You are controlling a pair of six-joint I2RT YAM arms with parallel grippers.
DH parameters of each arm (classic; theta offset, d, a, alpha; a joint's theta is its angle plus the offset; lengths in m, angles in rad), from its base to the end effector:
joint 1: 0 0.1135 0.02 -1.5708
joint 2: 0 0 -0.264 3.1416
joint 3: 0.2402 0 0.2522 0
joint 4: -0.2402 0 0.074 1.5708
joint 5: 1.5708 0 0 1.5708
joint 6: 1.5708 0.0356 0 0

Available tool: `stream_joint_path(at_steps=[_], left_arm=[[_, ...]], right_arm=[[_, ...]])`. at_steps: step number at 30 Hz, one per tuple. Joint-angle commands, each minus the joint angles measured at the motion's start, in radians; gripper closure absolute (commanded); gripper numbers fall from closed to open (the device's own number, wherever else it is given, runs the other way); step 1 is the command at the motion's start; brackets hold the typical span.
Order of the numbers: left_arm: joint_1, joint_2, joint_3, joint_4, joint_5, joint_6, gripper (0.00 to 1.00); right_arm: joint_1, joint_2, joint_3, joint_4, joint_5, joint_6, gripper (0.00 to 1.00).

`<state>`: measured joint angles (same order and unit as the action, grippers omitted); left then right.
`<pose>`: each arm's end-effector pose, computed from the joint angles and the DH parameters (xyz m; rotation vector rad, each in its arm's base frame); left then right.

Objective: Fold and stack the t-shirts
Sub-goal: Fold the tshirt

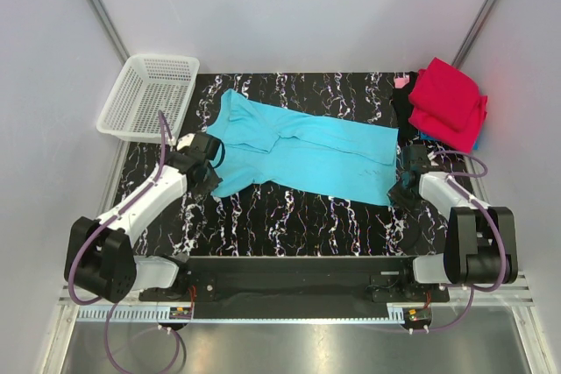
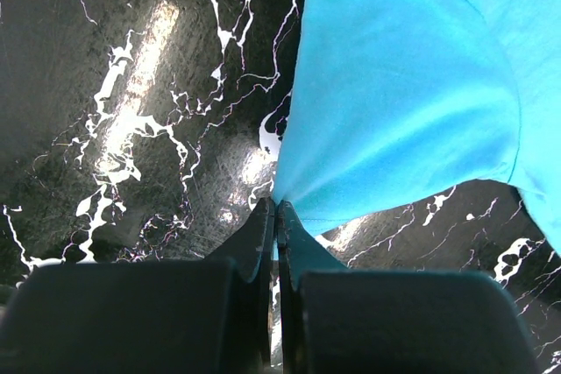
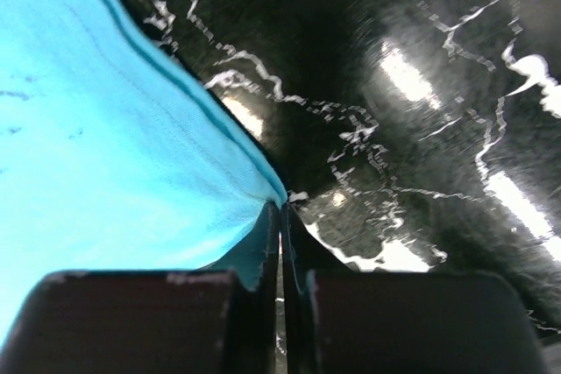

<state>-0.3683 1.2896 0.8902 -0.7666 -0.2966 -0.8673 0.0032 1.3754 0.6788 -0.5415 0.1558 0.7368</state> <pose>0.2261 -0.0761 0.2278 -0.7312 2.5416 0.0077 0.2308 -0.0048 0.1581 1.0295 2.5781 -0.0335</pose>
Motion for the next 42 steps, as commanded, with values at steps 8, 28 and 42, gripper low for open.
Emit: stream_joint_path(at_steps=[8, 28, 42], left_arm=[[-0.001, -0.070, 0.041, -0.026, -0.024, 0.007, 1.00], [-0.001, -0.309, -0.003, -0.134, -0.010, -0.032, 1.00], [-0.001, -0.260, 0.119, -0.161, -0.012, -0.001, 1.00]], right_arm=[[-0.028, -0.053, 0.008, -0.027, -0.025, -0.011, 1.00], [-0.028, -0.246, 0.056, -0.181, -0.051, 0.033, 1.00], [-0.028, -0.240, 0.162, -0.210, -0.047, 0.024, 1.00]])
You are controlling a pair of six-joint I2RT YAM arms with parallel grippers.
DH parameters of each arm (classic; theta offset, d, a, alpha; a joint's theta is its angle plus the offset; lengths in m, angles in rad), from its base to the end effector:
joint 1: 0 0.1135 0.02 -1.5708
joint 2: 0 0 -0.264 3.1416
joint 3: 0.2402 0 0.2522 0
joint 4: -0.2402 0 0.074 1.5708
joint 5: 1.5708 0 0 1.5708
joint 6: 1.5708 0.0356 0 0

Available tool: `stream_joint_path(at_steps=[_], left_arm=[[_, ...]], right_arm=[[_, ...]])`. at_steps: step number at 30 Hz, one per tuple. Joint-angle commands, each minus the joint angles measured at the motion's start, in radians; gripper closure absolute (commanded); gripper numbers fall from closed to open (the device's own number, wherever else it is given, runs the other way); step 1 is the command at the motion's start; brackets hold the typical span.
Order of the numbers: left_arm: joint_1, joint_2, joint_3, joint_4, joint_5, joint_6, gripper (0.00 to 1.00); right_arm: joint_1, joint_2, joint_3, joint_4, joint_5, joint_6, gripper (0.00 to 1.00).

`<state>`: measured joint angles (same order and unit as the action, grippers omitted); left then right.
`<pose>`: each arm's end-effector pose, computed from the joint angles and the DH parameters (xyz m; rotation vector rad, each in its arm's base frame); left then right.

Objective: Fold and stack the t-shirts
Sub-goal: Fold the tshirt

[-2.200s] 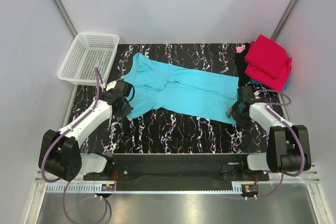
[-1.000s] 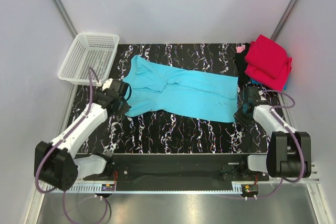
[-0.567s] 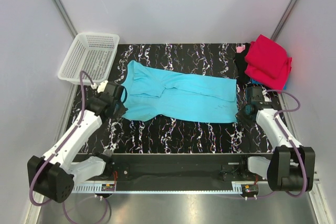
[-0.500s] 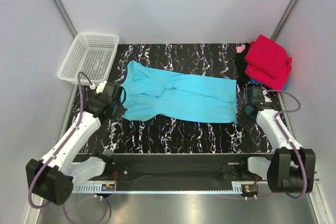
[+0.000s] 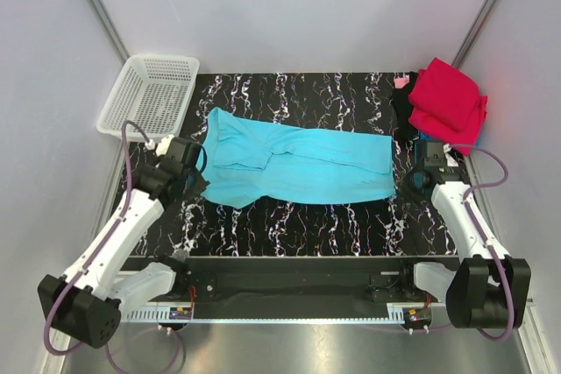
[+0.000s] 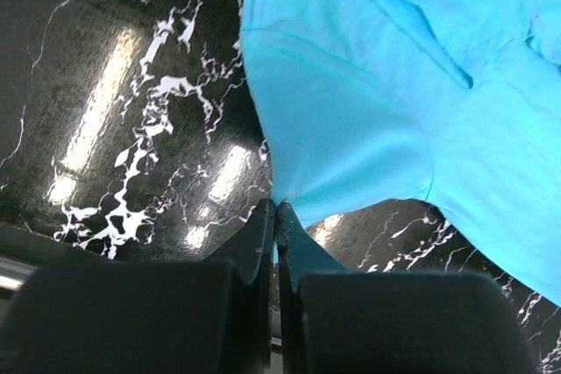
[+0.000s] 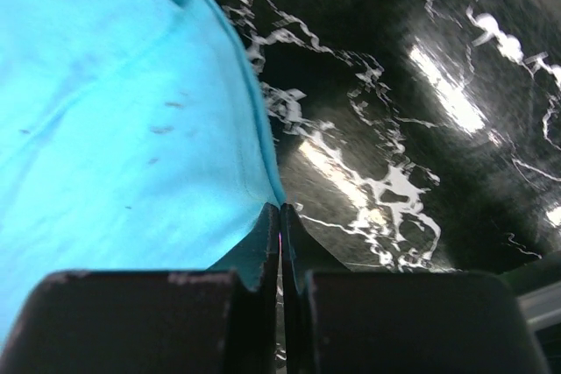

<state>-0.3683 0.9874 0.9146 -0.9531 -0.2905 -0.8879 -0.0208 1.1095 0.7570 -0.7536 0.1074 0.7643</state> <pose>0.1709 -0.0550 0.2834 -0.7507 2.4214 -0.1161 0.2020 -0.0080 0.2238 1.0524 2.4529 0.0957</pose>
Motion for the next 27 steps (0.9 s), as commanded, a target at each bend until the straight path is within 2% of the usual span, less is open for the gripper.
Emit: stream_joint_path(at_steps=[1, 13, 27], left_arm=[[-0.001, 0.062, 0.137, 0.025, -0.021, 0.027, 1.00], [0.022, 0.473, 0.449, 0.027, -0.052, 0.066, 1.00], [0.153, 0.844, 0.754, 0.040, -0.033, 0.132, 1.00]], right_arm=[[-0.004, 0.036, 0.112, 0.002, 0.003, -0.008, 1.00], [-0.002, 0.294, 0.317, 0.043, 0.020, -0.046, 1.00], [-0.004, 0.668, 0.594, 0.092, 0.038, -0.080, 1.00]])
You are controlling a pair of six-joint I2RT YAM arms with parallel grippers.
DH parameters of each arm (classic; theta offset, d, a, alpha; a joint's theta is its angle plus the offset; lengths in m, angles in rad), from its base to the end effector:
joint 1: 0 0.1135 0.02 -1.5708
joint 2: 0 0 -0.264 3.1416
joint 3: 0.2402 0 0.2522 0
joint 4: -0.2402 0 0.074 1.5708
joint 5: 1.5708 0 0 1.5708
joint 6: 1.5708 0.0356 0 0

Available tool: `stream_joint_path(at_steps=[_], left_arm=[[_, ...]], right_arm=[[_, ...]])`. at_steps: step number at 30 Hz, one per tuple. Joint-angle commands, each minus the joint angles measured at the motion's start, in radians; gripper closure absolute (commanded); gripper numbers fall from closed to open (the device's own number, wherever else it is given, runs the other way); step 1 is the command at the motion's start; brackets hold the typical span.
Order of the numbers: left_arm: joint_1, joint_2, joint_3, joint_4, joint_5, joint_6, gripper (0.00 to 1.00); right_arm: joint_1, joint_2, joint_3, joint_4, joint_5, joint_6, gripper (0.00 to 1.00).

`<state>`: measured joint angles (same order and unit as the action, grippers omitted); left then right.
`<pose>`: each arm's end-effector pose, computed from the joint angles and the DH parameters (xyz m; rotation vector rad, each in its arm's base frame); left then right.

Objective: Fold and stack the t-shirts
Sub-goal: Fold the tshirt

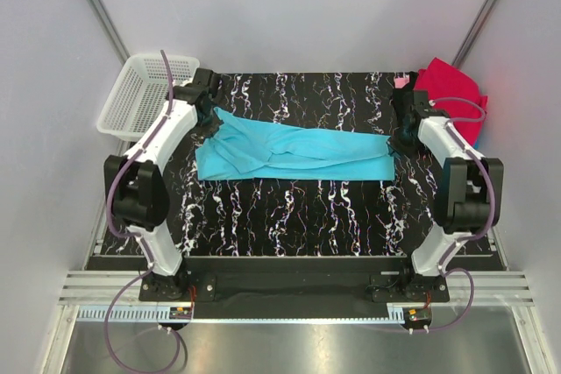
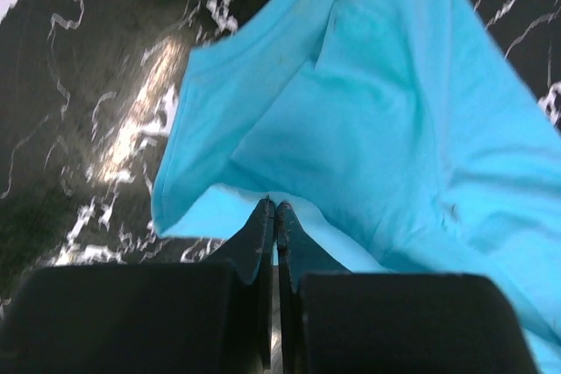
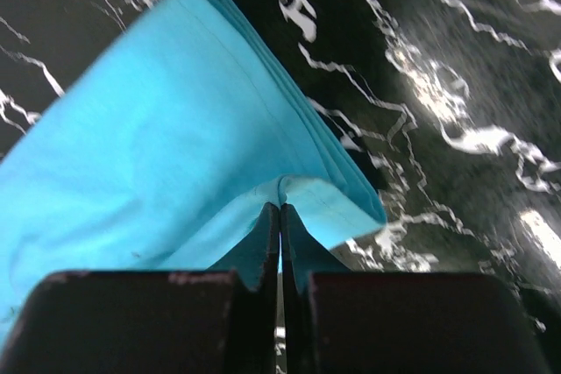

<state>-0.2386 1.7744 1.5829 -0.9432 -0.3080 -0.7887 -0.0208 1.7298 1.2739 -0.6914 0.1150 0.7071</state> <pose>0.3629 -0.0772 0.2865 -0.7963 2.4909 0.0688 0.3529 -0.0114 0.2205 0.9940 2.5154 0.0490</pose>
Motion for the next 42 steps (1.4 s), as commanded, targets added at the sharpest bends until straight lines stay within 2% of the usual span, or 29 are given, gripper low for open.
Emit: stream_joint_path(at_steps=[1, 7, 8, 9, 10, 11, 13, 15, 21, 27, 32, 35, 42], left_arm=[[0.028, 0.080, 0.106, 0.030, -0.014, 0.040, 1.00], [0.085, 0.244, 0.229, 0.050, 0.041, 0.055, 1.00], [0.094, 0.266, 0.245, 0.052, 0.050, 0.060, 1.00], [0.096, 0.304, 0.274, 0.052, 0.053, 0.062, 1.00], [0.099, 0.318, 0.288, 0.053, 0.058, 0.072, 0.94], [0.105, 0.330, 0.298, 0.057, 0.056, 0.072, 0.82], [0.113, 0.338, 0.298, 0.076, 0.059, 0.072, 0.78], [0.130, 0.330, 0.266, 0.125, 0.072, 0.065, 0.68], [0.156, 0.232, 0.151, 0.228, 0.099, 0.031, 0.62], [0.145, 0.134, 0.039, 0.307, 0.279, 0.086, 0.60], [0.108, 0.057, -0.096, 0.296, 0.276, 0.086, 0.60], [0.098, 0.020, -0.165, 0.261, 0.268, 0.077, 0.61], [0.070, -0.015, -0.294, 0.248, 0.184, 0.075, 0.66]], right_arm=[[-0.004, 0.081, 0.091, 0.032, 0.041, -0.023, 1.00], [-0.004, 0.189, 0.180, 0.032, 0.038, -0.026, 1.00], [-0.004, 0.200, 0.188, 0.029, 0.031, -0.031, 0.94], [-0.004, 0.208, 0.202, 0.027, 0.022, -0.034, 0.77], [-0.004, 0.211, 0.205, 0.027, 0.017, -0.034, 0.52], [-0.004, 0.214, 0.205, 0.027, 0.021, -0.032, 0.45], [-0.004, 0.203, 0.200, 0.030, 0.043, -0.034, 0.39], [-0.004, 0.195, 0.200, 0.029, 0.052, -0.044, 0.39], [-0.002, 0.134, 0.167, 0.032, 0.028, -0.044, 0.39], [0.016, 0.076, 0.125, 0.052, -0.067, -0.078, 0.42], [0.113, 0.069, 0.114, 0.052, -0.113, -0.118, 0.43], [0.145, 0.111, 0.104, 0.049, -0.204, -0.127, 0.44], [0.197, 0.178, 0.087, 0.064, -0.209, -0.136, 0.46]])
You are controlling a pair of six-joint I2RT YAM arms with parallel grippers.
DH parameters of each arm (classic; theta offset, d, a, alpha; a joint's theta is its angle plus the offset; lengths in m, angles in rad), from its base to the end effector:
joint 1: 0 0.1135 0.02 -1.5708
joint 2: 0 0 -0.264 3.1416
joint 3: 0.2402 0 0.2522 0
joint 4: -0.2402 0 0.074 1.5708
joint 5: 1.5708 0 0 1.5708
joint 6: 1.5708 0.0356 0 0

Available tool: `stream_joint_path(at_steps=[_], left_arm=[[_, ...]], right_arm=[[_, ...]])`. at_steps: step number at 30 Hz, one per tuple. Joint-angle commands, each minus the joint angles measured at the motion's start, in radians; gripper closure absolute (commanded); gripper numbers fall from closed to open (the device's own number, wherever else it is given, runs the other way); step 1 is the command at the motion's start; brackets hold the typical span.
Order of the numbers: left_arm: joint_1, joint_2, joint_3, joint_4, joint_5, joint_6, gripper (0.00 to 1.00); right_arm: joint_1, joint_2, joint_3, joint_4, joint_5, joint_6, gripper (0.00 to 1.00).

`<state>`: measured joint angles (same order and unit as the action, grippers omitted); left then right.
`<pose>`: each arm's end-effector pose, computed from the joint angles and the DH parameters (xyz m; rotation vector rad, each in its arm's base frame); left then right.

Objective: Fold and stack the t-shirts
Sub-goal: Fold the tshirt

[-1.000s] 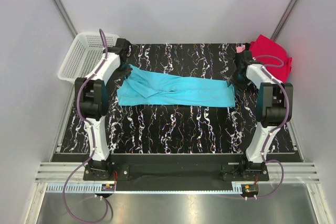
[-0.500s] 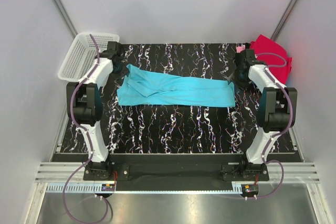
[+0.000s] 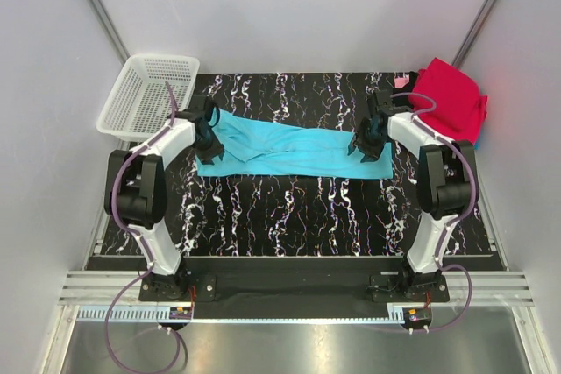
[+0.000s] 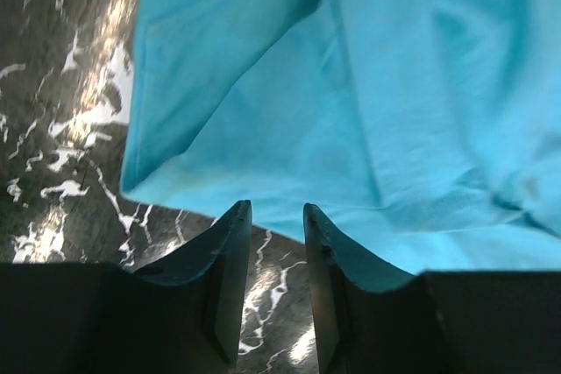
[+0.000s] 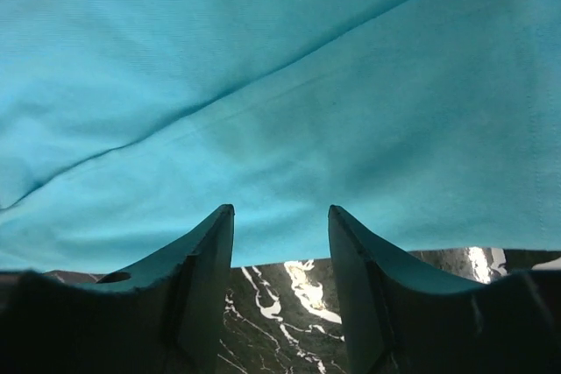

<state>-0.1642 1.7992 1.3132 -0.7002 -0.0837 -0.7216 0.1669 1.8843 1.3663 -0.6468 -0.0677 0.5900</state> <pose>0.3610 -0.0568 0.2078 -0.7798 2.6435 -0.1257 0.3814 0.0667 0.1949 0.5635 2.7160 0.2982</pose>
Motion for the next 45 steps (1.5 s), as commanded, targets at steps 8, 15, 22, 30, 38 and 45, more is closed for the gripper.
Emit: stream_joint_path(at_steps=[8, 15, 22, 30, 38, 45], left_arm=[[-0.020, 0.044, -0.023, -0.025, -0.091, -0.007, 0.68], [-0.038, 0.114, -0.012, -0.091, -0.168, -0.028, 0.68], [-0.054, 0.131, -0.074, -0.120, -0.189, -0.052, 0.68], [-0.089, -0.070, -0.274, -0.137, -0.229, -0.125, 0.68], [-0.123, -0.265, -0.473, -0.142, -0.243, -0.168, 0.68], [-0.156, -0.429, -0.381, -0.162, -0.186, -0.122, 0.67]], right_arm=[[0.016, 0.102, 0.011, -0.008, -0.008, -0.030, 0.48], [0.031, 0.082, -0.022, -0.088, 0.049, -0.010, 0.47], [0.039, 0.055, -0.098, -0.100, 0.063, -0.013, 0.46], [0.039, -0.033, -0.177, -0.103, 0.101, -0.012, 0.46], [0.039, -0.135, -0.266, -0.102, 0.106, -0.010, 0.46], [0.040, -0.223, -0.277, -0.105, 0.091, -0.012, 0.46]])
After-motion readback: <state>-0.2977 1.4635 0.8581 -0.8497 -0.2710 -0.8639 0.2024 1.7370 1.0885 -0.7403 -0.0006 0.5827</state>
